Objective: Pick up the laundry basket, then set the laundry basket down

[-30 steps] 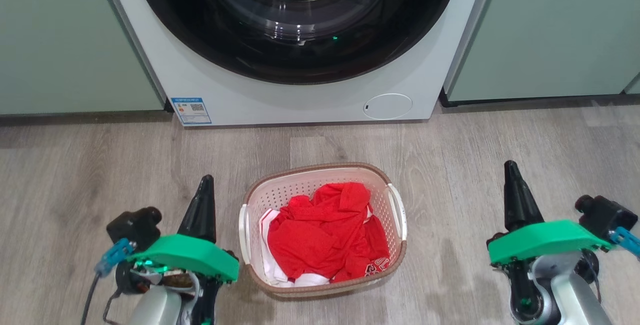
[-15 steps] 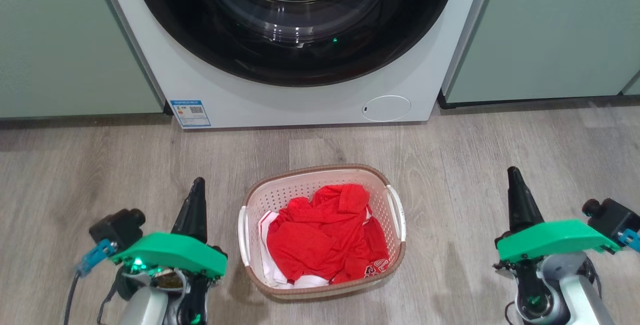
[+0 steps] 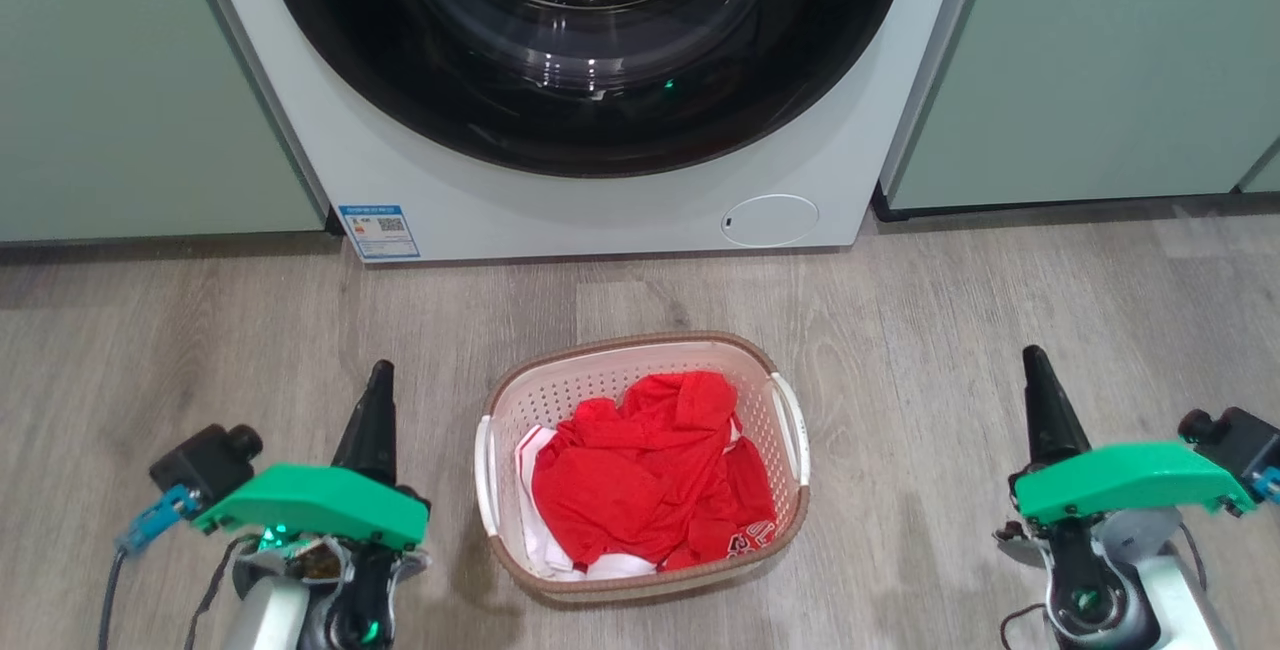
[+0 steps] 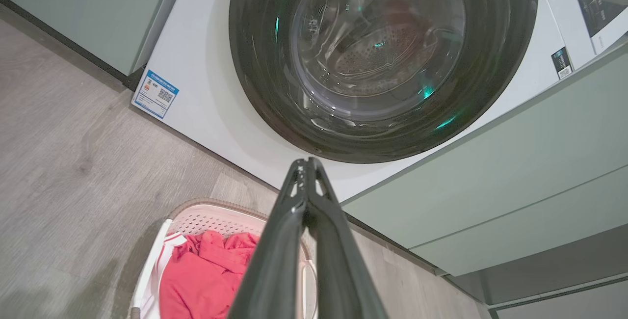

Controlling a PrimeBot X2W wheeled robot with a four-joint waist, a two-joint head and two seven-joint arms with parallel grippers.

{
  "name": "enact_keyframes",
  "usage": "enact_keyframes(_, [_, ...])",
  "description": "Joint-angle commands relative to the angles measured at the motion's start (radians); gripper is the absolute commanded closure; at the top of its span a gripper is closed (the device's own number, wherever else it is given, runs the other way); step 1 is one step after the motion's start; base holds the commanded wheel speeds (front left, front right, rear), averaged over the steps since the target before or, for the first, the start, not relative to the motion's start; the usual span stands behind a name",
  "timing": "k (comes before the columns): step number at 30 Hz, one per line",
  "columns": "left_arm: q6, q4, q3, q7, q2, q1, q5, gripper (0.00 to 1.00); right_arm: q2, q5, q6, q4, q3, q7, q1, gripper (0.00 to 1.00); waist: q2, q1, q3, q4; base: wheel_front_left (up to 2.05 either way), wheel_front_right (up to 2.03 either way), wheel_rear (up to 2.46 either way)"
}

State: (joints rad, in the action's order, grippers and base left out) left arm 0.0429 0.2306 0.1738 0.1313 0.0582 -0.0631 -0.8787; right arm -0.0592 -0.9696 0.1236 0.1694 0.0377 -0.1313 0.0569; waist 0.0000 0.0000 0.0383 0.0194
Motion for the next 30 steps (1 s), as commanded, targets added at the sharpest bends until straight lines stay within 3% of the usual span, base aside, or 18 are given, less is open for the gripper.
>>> enact_keyframes(1, [0.006,-0.029,-0.029,-0.005,0.014,-0.045,-0.021,1.00,-0.015,-0.021,0.003,-0.028,0.001,0.010,0.044,1.00,0.0000,0.0000,0.000,0.000,0.00,0.00,0.00])
enact_keyframes(30, [0.039,-0.012,-0.118,-0.090,0.017,-0.044,-0.325,1.00,-0.016,-0.287,0.005,0.014,-0.046,0.093,0.045,1.00,0.0000,0.0000,-0.015,-0.008,0.00,0.00,0.00])
